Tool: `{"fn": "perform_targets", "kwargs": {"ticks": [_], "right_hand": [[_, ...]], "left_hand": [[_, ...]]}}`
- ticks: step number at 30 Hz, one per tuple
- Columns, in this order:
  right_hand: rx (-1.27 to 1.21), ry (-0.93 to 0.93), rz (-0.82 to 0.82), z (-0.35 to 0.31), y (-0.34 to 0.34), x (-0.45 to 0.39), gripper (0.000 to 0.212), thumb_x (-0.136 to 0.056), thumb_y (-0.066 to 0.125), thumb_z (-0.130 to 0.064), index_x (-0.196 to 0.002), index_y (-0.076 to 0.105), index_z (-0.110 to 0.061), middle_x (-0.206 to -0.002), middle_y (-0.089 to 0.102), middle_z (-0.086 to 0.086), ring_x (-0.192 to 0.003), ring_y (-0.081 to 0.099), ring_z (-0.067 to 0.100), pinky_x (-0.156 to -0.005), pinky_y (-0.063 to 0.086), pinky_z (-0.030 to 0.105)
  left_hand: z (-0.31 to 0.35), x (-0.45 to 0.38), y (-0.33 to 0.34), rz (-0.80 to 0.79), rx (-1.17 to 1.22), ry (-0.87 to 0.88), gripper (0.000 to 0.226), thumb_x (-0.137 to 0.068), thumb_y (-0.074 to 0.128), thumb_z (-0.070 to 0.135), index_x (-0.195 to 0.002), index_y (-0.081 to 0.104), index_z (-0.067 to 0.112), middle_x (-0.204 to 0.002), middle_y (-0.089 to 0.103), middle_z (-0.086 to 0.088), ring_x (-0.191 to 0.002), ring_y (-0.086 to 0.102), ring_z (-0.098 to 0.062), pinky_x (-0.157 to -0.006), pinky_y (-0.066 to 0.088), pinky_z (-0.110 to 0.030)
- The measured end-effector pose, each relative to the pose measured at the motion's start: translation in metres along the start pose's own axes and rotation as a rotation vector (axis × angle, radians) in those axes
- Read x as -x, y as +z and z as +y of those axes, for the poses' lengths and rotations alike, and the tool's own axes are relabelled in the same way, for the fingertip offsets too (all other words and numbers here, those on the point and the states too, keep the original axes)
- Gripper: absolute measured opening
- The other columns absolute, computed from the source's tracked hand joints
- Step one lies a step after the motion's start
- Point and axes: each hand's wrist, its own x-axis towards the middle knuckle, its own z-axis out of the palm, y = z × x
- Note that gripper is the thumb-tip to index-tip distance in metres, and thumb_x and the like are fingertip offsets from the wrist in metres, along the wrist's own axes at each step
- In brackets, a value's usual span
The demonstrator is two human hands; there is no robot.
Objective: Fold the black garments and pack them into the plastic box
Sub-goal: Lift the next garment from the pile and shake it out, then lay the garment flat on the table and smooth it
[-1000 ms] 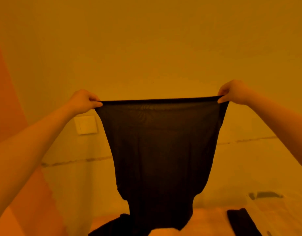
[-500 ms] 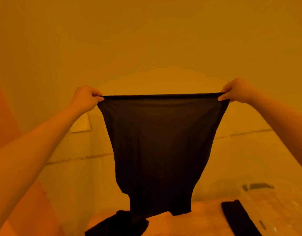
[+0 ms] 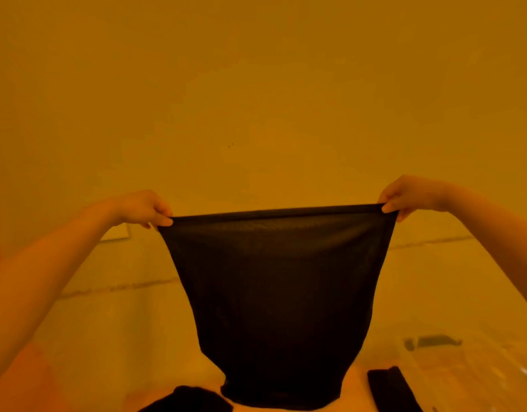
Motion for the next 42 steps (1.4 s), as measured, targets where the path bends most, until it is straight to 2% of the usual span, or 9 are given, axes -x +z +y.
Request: {"fn": "perform_targets", "kwargs": {"ticks": [3, 10, 19, 22, 25, 29, 34, 39, 42], "right_hand": [[0.064, 0.028, -0.093, 0.019, -0.004, -0.023, 0.015, -0.084, 0.06, 0.005, -0.075, 0.065, -0.006, -0.069, 0.066, 0.009, -0.066, 0.065, 0.02, -0.062, 0.056, 0.025], [0.117, -0.052, 0.016, 0.042, -0.013, -0.092, 0.017, -0.087, 0.06, -0.003, -0.072, 0.061, -0.012, -0.074, 0.06, 0.007, -0.074, 0.061, 0.023, -0.068, 0.053, 0.029], [-0.053, -0.241, 0.338, 0.015, -0.067, -0.115, 0.012, -0.087, 0.06, -0.004, -0.091, 0.067, 0.003, -0.079, 0.061, 0.016, -0.057, 0.055, 0.015, -0.051, 0.046, 0.014], [-0.118, -0.278, 0.41, 0.002, -0.075, -0.086, 0.011, -0.089, 0.058, -0.008, -0.088, 0.066, -0.002, -0.08, 0.062, 0.013, -0.066, 0.058, 0.021, -0.067, 0.046, 0.028], [-0.184, -0.285, 0.371, 0.001, -0.067, -0.046, 0.008, -0.089, 0.056, -0.006, -0.086, 0.064, -0.005, -0.075, 0.06, 0.008, -0.062, 0.06, 0.012, -0.06, 0.047, 0.017], [-0.139, -0.257, 0.307, 0.022, -0.034, 0.014, 0.01, -0.088, 0.057, -0.002, -0.085, 0.064, -0.007, -0.069, 0.062, 0.0, -0.05, 0.059, -0.004, -0.059, 0.047, 0.014], [-0.095, -0.144, 0.191, 0.081, 0.046, 0.094, 0.022, -0.081, 0.064, 0.002, -0.075, 0.067, -0.019, -0.059, 0.063, -0.008, -0.053, 0.057, -0.007, -0.057, 0.042, 0.007], [-0.136, 0.013, 0.053, 0.145, 0.142, 0.167, 0.032, -0.08, 0.062, 0.009, -0.067, 0.067, -0.02, -0.066, 0.065, 0.004, -0.054, 0.059, -0.003, -0.055, 0.045, 0.01], [-0.153, 0.106, 0.009, 0.17, 0.18, 0.198, 0.036, -0.082, 0.06, 0.008, -0.064, 0.068, -0.021, -0.055, 0.064, -0.007, -0.06, 0.06, 0.005, -0.059, 0.049, 0.017]], "left_hand": [[0.006, -0.012, 0.013, -0.072, -0.012, -0.057, 0.009, -0.087, 0.061, 0.008, -0.08, 0.065, 0.013, -0.078, 0.062, -0.003, -0.074, 0.058, -0.014, -0.065, 0.044, -0.024], [0.039, -0.048, 0.039, 0.249, 0.034, -0.095, 0.021, -0.085, 0.063, 0.008, -0.104, 0.067, -0.001, -0.1, 0.065, -0.016, -0.09, 0.055, -0.023, -0.072, 0.038, -0.027], [0.081, -0.051, 0.001, 0.617, 0.598, -0.045, 0.016, -0.089, 0.057, 0.006, -0.077, 0.059, 0.015, -0.075, 0.055, 0.003, -0.07, 0.049, -0.007, -0.062, 0.039, -0.02], [0.084, -0.032, -0.003, 0.607, 0.752, 0.003, 0.008, -0.091, 0.055, 0.011, -0.087, 0.061, 0.013, -0.083, 0.058, 0.002, -0.077, 0.053, -0.007, -0.069, 0.043, -0.021], [0.077, -0.007, 0.009, 0.582, 0.83, 0.047, 0.014, -0.092, 0.053, 0.008, -0.082, 0.06, 0.015, -0.084, 0.06, 0.0, -0.08, 0.055, -0.01, -0.076, 0.045, -0.023], [0.064, 0.049, 0.043, 0.582, 0.694, 0.058, 0.019, -0.089, 0.056, 0.004, -0.076, 0.059, 0.018, -0.068, 0.061, 0.004, -0.07, 0.055, -0.007, -0.058, 0.045, -0.009], [0.026, 0.124, 0.122, 0.46, 0.436, 0.025, 0.026, -0.083, 0.063, 0.003, -0.07, 0.06, 0.025, -0.052, 0.061, 0.015, -0.05, 0.053, 0.009, -0.052, 0.037, -0.005], [-0.019, 0.186, 0.227, 0.279, 0.492, -0.121, 0.021, -0.082, 0.064, -0.001, -0.071, 0.064, 0.016, -0.049, 0.058, 0.011, -0.046, 0.05, 0.003, -0.049, 0.035, -0.008], [-0.036, 0.215, 0.275, 0.208, 0.583, -0.222, 0.016, -0.083, 0.062, -0.004, -0.076, 0.065, 0.011, -0.043, 0.059, 0.016, -0.044, 0.053, 0.007, -0.051, 0.039, -0.006]]}}
